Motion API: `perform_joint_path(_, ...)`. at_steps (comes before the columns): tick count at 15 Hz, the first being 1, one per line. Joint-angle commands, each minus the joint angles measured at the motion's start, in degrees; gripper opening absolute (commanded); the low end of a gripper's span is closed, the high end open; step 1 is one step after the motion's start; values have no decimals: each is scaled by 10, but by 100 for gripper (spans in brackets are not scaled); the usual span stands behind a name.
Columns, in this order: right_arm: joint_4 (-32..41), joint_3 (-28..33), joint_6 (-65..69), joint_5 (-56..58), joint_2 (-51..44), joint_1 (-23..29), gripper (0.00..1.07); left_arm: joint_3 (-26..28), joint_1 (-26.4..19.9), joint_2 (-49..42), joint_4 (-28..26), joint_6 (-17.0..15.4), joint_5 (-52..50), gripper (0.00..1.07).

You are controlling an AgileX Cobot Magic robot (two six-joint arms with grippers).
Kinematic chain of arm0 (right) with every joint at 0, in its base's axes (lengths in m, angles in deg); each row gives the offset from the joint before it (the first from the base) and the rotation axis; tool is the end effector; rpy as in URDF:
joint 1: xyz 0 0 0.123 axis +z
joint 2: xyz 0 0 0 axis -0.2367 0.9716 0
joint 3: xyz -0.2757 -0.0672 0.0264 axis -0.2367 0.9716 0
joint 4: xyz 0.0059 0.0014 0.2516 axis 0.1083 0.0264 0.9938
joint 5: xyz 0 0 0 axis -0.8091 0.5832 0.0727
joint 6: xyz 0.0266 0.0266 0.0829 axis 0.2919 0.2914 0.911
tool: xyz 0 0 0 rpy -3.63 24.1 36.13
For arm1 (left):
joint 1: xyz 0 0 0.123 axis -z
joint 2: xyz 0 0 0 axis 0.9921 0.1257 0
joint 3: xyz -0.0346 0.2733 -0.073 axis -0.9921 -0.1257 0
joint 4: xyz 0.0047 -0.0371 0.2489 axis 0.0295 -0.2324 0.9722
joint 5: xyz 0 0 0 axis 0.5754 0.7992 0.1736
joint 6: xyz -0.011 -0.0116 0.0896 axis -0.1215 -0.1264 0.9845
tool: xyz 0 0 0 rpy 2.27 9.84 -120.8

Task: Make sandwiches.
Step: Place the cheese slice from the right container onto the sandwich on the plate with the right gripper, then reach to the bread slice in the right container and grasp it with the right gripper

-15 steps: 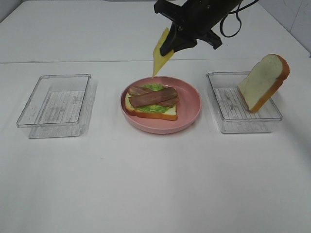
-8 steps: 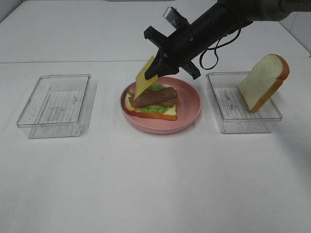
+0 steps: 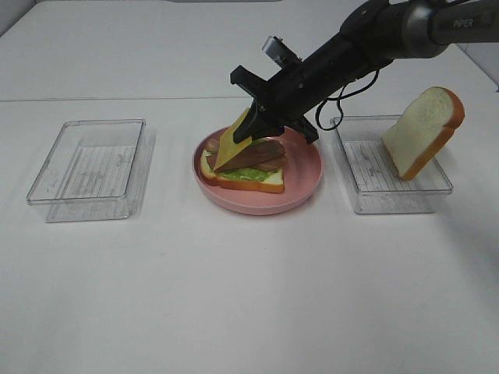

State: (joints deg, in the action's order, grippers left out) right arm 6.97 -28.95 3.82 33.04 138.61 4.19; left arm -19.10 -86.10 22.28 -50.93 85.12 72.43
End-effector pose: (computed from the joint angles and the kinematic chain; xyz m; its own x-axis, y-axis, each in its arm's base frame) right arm 0.4538 0.2023 0.1324 -0.9817 -0.0312 -0.1879 -0.1460 0.7565 0.6375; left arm -0.0086 -0.0049 0.2810 -0.4482 -0.0516 -0.8924 -0.0269 0.9987 -0.0442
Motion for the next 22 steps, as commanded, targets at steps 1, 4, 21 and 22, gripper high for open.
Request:
perform_joint_path(1, -21, -3, 3, -1, 0, 2, 12, -1, 1, -11, -3, 0, -5, 100)
perform_joint_path(4, -56, -12, 12, 25, -1, 2, 78, -1, 1, -11, -3, 0, -5, 100)
perform_joint_path(21, -496, -235, 197, 242, -97, -145, 86, -1, 1, -11, -3, 0, -5, 100)
perform_joint_path(22, -493, -235, 195, 242, -97, -157, 86, -1, 1, -11, -3, 0, -5, 100)
